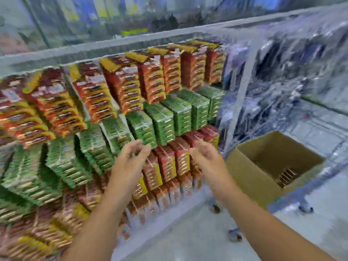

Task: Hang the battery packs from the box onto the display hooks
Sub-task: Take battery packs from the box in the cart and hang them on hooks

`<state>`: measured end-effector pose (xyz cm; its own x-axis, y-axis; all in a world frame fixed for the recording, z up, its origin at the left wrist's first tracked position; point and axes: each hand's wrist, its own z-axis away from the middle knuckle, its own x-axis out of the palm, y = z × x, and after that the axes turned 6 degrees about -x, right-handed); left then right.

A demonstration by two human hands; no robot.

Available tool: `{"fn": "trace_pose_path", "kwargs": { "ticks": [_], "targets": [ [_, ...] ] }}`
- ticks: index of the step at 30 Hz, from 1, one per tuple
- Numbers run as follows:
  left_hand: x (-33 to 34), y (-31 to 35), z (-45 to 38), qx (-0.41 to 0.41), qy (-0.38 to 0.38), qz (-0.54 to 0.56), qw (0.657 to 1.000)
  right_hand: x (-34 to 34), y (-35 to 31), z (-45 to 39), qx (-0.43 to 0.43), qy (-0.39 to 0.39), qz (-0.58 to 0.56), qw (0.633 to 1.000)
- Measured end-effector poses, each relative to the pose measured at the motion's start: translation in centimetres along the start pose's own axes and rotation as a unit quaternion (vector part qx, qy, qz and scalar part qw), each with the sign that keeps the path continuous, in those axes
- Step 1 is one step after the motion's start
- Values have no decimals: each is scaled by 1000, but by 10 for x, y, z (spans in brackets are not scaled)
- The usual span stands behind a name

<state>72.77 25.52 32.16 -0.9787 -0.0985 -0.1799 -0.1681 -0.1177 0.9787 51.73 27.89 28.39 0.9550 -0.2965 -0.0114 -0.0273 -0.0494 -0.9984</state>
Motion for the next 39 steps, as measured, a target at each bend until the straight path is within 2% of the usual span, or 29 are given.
{"fn": "trace_pose_path", "kwargs": {
  "ticks": [5,10,19,23,28,31,34,39],
  "targets": [
    [140,2,24,-17,-65,7,998,-143,13,2,27,60,-1,998],
    [248,-10,28,-50,-135,-8,990,-246,32,-12,65,122,23,990],
    [419,-39,-47,-85,-193,-6,977,-362,82,-111,107,177,89,974],
    [488,-41,-84,-127,-220,-4,967,-403,95,-160,139,181,130,965],
    [546,-46,-119,-152,-212,-18,965,-438,110,-214,179,154,176,956],
    [568,-56,-133,-174,-188,-23,966,-453,124,-248,198,109,207,952],
    [591,-73,-141,-203,-148,-22,968,-473,144,-290,215,43,237,947],
    [639,-108,-136,-273,-38,-10,961,-512,203,-356,215,-100,294,926]
  ]
}}
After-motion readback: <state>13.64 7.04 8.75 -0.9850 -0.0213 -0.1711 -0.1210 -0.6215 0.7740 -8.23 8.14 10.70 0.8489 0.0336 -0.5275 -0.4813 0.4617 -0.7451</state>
